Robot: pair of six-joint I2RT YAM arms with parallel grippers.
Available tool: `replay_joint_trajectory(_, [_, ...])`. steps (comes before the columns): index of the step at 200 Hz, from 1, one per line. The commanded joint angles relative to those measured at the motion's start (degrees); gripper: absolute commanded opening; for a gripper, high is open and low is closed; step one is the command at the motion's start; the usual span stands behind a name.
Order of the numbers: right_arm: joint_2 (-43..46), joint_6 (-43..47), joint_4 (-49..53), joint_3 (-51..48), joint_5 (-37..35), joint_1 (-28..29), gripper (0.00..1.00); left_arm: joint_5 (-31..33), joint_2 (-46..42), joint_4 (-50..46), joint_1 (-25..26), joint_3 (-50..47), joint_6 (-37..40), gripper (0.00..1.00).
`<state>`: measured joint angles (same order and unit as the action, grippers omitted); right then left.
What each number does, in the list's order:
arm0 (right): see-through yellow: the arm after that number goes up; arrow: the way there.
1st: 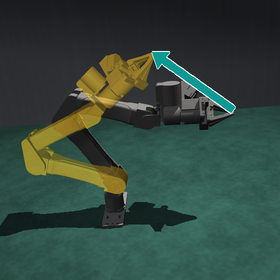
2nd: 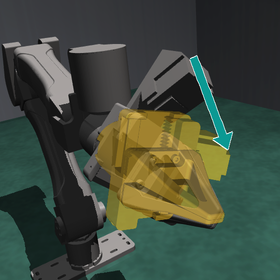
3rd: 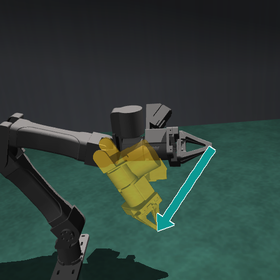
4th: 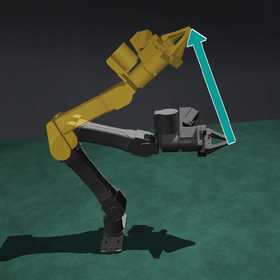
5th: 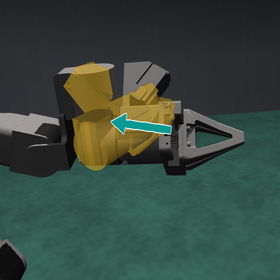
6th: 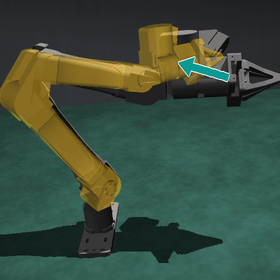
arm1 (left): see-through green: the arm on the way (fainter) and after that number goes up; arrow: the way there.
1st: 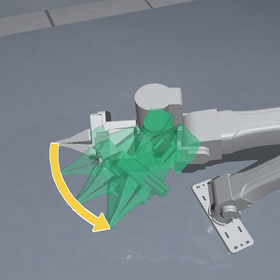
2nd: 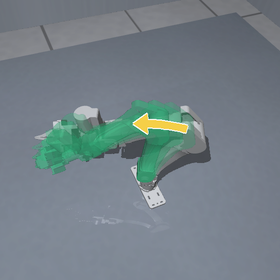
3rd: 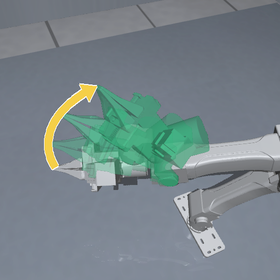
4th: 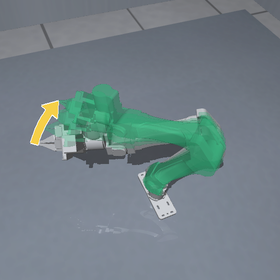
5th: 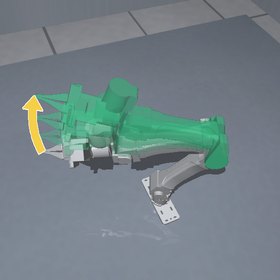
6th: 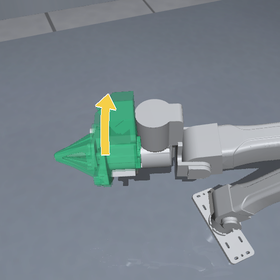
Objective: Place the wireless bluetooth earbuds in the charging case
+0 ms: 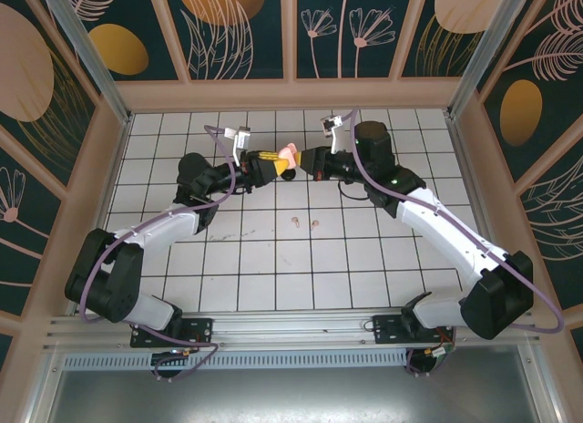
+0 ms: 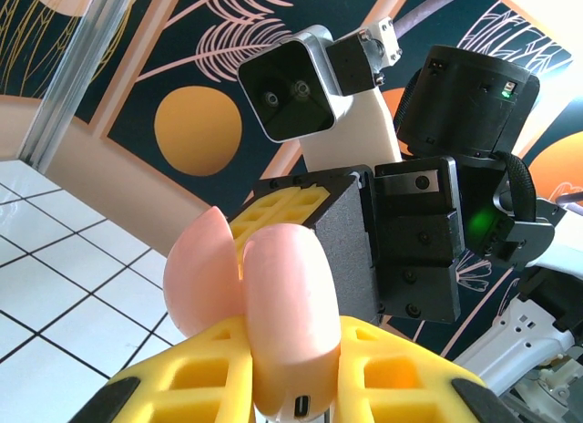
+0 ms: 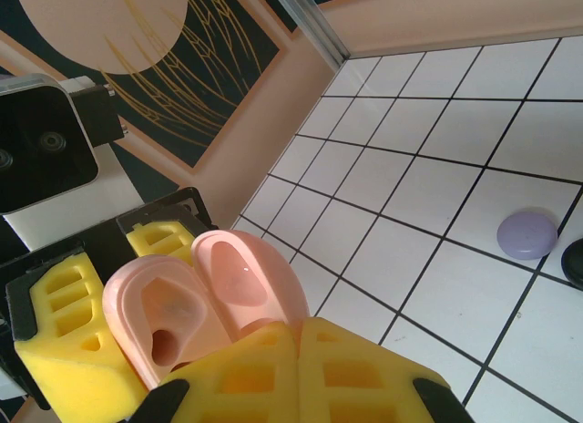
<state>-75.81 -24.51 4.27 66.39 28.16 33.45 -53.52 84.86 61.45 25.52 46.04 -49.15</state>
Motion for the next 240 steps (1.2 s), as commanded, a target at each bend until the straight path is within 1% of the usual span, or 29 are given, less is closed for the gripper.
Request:
replay_joint_trajectory(1, [-0.21, -0.45, -2.59, 2.3, -0.28, -0.05, 0.0, -2.53, 0.59, 0.16, 1.72, 1.68, 1.98, 0.0])
replay_joint_trajectory(16, [-0.13, -0.29, -2.46, 2.27, -0.3, -0.05, 0.0, -1.34, 0.49, -1.84, 1.73, 1.86, 3.16, 0.0])
replay_joint_trajectory(23, [-0.06, -0.19, -2.41, 2.25, -0.38, -0.02, 0.0, -0.65, 0.41, -2.56, 1.73, 1.78, 3.61, 0.08])
replay_joint_trajectory(29, [-0.04, -0.06, -2.27, 2.25, -0.62, -0.14, 0.0, 0.01, 0.39, -3.37, 1.77, 1.78, 3.96, 0.19])
replay_joint_trajectory(37, [0.05, 0.12, -1.92, 2.17, -1.14, -0.14, 0.0, 1.08, 0.31, -4.56, 1.73, 1.86, 4.76, 0.28])
replay_joint_trajectory(55, [0.42, 0.59, -1.01, 1.99, -2.68, -0.28, 0.0, 3.37, 0.17, -6.24, 1.73, 1.86, 5.65, 0.43])
replay_joint_trajectory(80, [0.86, 1.44, 0.17, 1.64, -4.21, -0.75, 0.0, 5.84, -0.13, -7.89, 1.73, 1.69, 7.0, 0.53])
replay_joint_trajectory(100, [1.06, 2.87, 1.96, 1.72, -5.75, -1.11, 0.0, 6.68, -0.61, -10.21, 1.67, 2.05, 8.84, 0.57])
replay_joint_trajectory(115, [1.21, 4.4, 3.5, 1.68, -7.31, -1.5, 0.0, 6.85, -1.3, -14.34, 1.66, 2.74, 11.71, 0.6])
replay_joint_trajectory(136, [0.77, 8.67, 6.87, 2.11, -10.57, -1.77, 0.0, 6.98, -2.44, -24.34, 1.4, 4.88, 18.89, 0.64])
replay_joint_trajectory(159, [-0.68, 15.09, 11.43, 2.54, -15.64, -1.79, 0.0, 5.78, -2.34, -39.1, 0.93, 9.31, 29.58, 0.69])
replay_joint_trajectory(185, [-1.35, 21.81, 13.99, 1.71, -19.8, -1.74, 0.0, 3.32, 0.14, -56.44, 0.16, 18.16, 40.77, 0.74])
replay_joint_trajectory(209, [-1.36, 26.53, 14.88, 0.61, -20.45, -1.75, 0.0, 1.17, 3.58, -70.94, -0.2, 25.91, 49.36, 0.77])
replay_joint_trajectory(240, [-1.29, 31.1, 16.02, -0.53, -18.94, -1.72, 0.0, 0.35, 8.23, -85.09, -0.29, 34.49, 58.11, 0.78])
